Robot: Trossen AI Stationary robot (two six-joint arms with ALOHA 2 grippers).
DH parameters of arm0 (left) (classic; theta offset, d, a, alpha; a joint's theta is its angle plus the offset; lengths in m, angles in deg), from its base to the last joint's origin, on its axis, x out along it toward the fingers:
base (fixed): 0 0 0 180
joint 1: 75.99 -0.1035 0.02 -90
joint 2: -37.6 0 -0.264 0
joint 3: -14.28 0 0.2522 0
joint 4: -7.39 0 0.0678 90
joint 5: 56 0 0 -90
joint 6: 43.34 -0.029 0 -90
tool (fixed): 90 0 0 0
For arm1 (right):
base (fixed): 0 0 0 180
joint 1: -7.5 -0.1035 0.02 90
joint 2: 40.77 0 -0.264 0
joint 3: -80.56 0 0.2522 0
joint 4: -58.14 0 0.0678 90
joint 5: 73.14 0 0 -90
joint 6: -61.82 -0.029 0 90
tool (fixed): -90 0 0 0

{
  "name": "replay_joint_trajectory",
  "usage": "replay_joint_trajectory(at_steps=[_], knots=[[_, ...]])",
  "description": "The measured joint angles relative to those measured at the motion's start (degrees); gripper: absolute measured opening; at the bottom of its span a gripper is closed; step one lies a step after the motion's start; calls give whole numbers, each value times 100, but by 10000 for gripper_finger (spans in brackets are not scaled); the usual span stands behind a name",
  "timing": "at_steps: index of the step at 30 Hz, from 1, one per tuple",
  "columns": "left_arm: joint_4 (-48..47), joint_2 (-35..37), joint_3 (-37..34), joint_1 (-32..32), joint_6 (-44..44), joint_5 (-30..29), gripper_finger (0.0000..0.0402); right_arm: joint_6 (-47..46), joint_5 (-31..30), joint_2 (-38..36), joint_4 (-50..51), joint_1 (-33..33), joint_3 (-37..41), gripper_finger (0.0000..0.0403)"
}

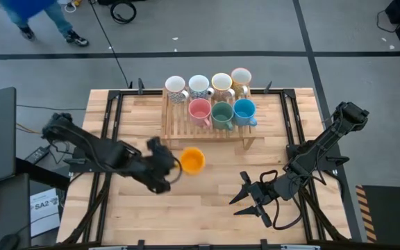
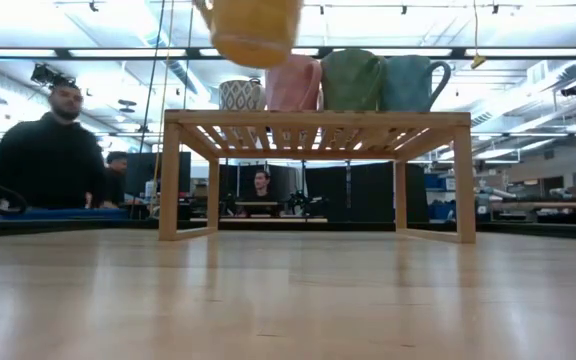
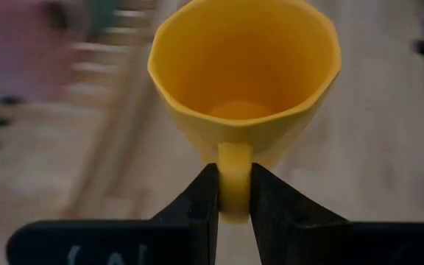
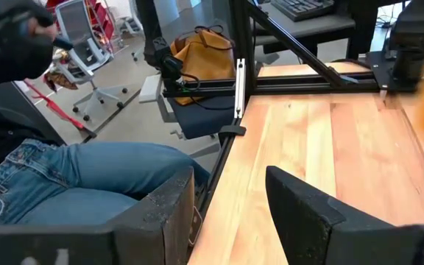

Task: Place coffee mugs
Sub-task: Put the yellow mug on the shelf aligned with the gray mug

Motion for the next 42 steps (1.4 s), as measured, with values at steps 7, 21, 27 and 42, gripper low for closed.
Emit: replay_joint_trajectory(at_steps=[7,21,27,42], knots=[[-1001,517,2,-267,855,-1133,60,0,0,0,-1,-1,0,175],[-1463,479,5,-1494,1798,-1430,60,0,-1,0,1,0,0,175],[-1550,335,4,-1830,2086,-1203,60,0,-2,0,-5,0,0,175],[-1602,-130,9,-2052,2080,-984,87,0,-2,0,1,0,0,175]])
